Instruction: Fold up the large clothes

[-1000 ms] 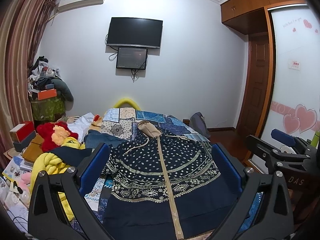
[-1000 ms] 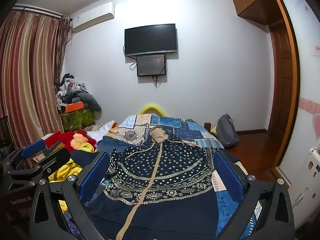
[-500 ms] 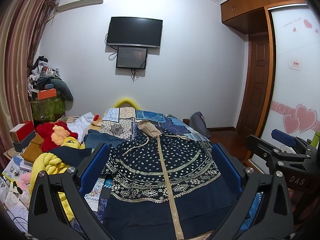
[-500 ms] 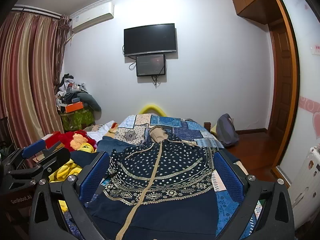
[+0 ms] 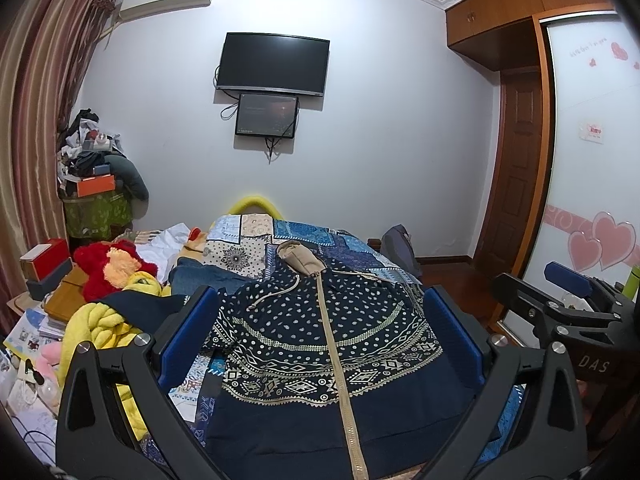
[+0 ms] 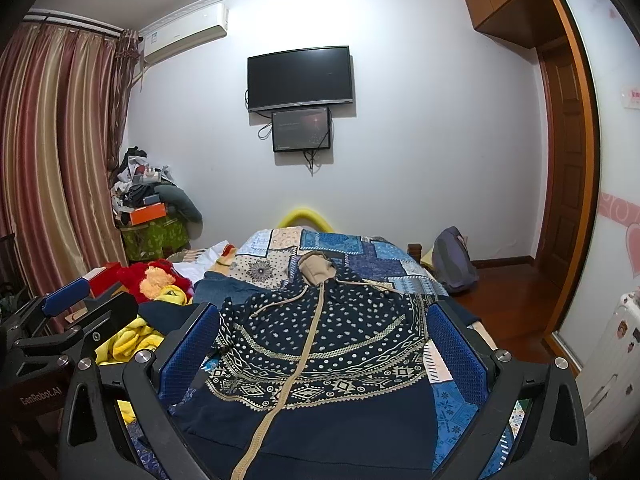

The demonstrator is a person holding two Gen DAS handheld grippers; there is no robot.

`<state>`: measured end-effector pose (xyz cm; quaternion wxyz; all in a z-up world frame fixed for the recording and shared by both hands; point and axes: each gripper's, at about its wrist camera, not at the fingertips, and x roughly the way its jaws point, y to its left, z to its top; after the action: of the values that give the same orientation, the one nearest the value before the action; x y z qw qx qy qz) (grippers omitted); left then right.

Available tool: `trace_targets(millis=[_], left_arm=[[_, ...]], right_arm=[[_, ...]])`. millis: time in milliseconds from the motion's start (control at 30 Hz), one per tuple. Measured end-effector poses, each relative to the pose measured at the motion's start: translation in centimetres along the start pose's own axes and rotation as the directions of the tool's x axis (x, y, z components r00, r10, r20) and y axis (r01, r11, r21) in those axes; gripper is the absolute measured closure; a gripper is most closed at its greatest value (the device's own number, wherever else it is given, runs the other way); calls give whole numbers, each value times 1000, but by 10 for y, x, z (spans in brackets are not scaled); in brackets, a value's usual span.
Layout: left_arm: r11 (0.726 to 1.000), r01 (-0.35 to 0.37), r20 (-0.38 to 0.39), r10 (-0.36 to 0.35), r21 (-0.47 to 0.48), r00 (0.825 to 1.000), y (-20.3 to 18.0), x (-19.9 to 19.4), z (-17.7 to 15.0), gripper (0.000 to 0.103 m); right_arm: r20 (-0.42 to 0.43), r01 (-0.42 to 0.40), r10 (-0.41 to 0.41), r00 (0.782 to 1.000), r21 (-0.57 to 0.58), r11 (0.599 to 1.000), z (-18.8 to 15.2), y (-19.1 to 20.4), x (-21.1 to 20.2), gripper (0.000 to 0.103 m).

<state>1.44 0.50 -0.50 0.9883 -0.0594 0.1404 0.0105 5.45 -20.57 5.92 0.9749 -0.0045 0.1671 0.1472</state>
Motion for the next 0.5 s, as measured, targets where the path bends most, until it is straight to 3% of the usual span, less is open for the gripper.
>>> trace_targets(millis=[500], left_arm=[[1000, -6, -6, 6, 1, 1000, 1, 4, -2, 0]], right_arm=[[-8, 2, -2, 1000, 1, 1000, -1, -1, 3, 0]])
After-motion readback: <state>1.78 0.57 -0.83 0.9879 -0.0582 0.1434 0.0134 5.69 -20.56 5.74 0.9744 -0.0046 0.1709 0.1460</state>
